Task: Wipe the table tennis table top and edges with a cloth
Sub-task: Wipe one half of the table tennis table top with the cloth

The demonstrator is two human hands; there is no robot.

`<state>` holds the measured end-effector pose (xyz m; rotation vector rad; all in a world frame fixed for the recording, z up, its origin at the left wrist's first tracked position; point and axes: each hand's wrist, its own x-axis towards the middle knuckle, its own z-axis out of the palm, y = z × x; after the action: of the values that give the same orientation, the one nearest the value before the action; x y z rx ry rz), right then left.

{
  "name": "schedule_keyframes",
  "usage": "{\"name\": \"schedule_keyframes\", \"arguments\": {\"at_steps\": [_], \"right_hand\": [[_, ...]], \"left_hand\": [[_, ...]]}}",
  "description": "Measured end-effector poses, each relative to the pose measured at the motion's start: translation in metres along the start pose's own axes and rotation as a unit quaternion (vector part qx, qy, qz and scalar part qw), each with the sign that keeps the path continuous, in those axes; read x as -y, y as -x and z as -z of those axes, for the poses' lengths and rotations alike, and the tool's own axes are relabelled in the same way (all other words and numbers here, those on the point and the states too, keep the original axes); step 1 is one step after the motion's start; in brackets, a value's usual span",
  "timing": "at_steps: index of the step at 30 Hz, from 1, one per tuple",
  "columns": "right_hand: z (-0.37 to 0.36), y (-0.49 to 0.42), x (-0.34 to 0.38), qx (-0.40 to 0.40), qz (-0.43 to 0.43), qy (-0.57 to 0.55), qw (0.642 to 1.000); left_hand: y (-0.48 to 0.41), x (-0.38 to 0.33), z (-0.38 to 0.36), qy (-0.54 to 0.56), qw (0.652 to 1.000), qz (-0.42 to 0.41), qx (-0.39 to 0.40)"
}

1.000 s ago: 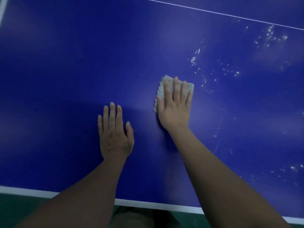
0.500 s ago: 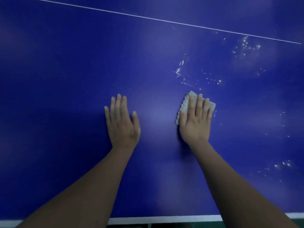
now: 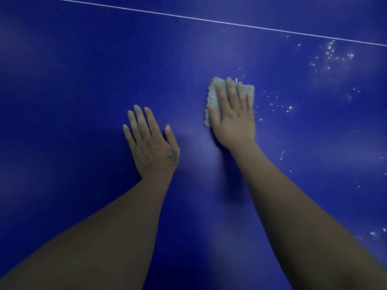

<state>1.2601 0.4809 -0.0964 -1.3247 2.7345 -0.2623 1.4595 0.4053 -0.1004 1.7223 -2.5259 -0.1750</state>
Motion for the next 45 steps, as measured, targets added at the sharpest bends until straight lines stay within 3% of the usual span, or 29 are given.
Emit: {"name": "schedule_keyframes", "arguments": {"at_steps": [3,6,11,16,23,26,32,36,40,45], "right_hand": [[0.016,0.023,-0.046,0.019,-0.095,-0.010,0.995],[0.019,0.052,-0.055,0.013,-0.129,0.013,0.991],[0.009,0.018,-0.003,0.003,-0.025,0.020,0.999],[-0.002,-0.054,0.011,-0.003,0.057,0.000,0.998],[0.015,-0.023,-0.073,-0.009,-0.078,-0.001,0.997],[0.014,-0.005,-0.066,-0.005,-0.113,0.022,0.993],[-0.002,-0.076,0.016,-0.020,0.051,0.011,0.998],[-0.005,-0.143,0.021,-0.015,0.082,-0.005,0.997],[0.005,-0.153,-0.042,-0.021,-0.012,0.005,1.000],[0.025,-0.102,-0.115,-0.003,-0.142,-0.006,0.990]], "left_hand": [[0.000,-0.002,0.000,0.000,1.000,-0.001,0.003],[0.000,-0.002,0.000,-0.003,1.000,0.002,0.005],[-0.020,-0.039,0.002,0.050,0.998,-0.033,0.015],[-0.030,-0.058,-0.009,-0.022,0.999,-0.045,0.013],[-0.028,-0.061,-0.007,-0.006,0.999,-0.036,0.014],[-0.029,-0.063,-0.008,-0.004,0.999,-0.028,0.020],[-0.030,-0.062,-0.010,0.005,0.999,-0.026,0.023],[-0.031,-0.063,-0.012,0.001,1.000,-0.021,0.016],[-0.031,-0.062,-0.011,0.008,0.999,-0.023,0.021],[-0.030,-0.063,-0.010,0.015,0.999,-0.023,0.020]]}}
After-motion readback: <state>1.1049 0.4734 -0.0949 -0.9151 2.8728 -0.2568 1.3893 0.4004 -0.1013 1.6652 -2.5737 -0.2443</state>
